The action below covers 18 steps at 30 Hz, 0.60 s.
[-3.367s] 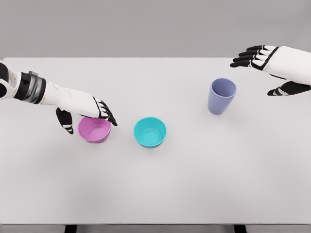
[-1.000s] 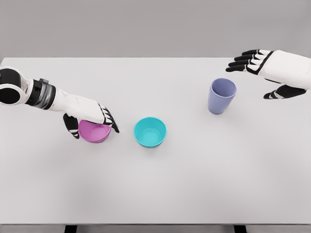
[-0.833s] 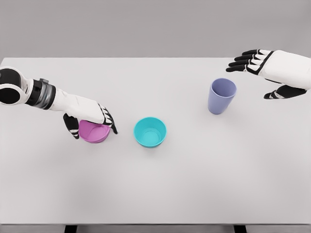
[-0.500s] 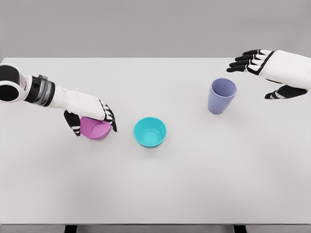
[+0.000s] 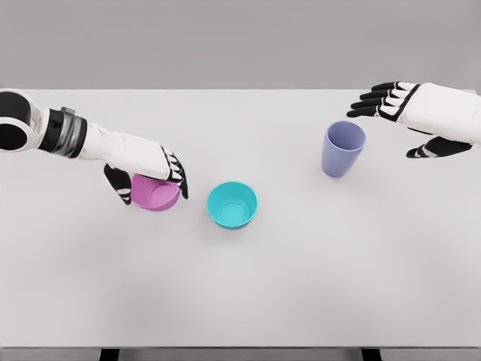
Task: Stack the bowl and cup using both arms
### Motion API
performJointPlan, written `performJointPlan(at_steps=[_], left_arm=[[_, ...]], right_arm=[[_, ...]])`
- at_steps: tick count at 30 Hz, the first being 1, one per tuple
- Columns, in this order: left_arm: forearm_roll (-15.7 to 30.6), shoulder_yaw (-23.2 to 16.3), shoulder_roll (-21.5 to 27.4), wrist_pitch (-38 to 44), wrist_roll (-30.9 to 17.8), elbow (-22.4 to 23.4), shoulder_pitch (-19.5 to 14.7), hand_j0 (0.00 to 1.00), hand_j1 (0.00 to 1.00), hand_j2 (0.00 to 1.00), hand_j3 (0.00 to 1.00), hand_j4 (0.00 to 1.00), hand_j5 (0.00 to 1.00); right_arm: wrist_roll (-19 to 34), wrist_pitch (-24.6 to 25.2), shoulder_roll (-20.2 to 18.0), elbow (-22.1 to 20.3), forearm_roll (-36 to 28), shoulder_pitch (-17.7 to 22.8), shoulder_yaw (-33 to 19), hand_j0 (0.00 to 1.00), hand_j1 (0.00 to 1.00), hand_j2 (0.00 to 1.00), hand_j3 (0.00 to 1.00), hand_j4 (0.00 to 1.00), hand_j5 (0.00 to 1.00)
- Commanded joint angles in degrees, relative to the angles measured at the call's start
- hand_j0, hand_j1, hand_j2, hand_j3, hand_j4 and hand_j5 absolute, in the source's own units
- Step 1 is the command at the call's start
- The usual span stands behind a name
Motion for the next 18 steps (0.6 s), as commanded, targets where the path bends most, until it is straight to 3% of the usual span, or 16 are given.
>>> performJointPlan(at_steps=[1, 18], left_arm=[[0.54, 0.19, 0.02, 0.12, 0.01, -0.72, 0.0, 0.8, 0.8, 0.8, 0.8, 0.8, 0.8], [0.28, 0.89, -0.07, 0.12, 0.01, -3.27, -1.32, 0.79, 0.79, 0.79, 0.79, 0.79, 0.79]], right_arm=[[-0.03, 0.18, -0.03, -0.02, -0.31, 0.09, -0.02, 1.0, 1.0, 1.0, 1.0, 1.0, 1.0], [-0.03, 0.18, -0.03, -0.02, -0.22, 0.09, -0.02, 1.0, 1.0, 1.0, 1.0, 1.0, 1.0]])
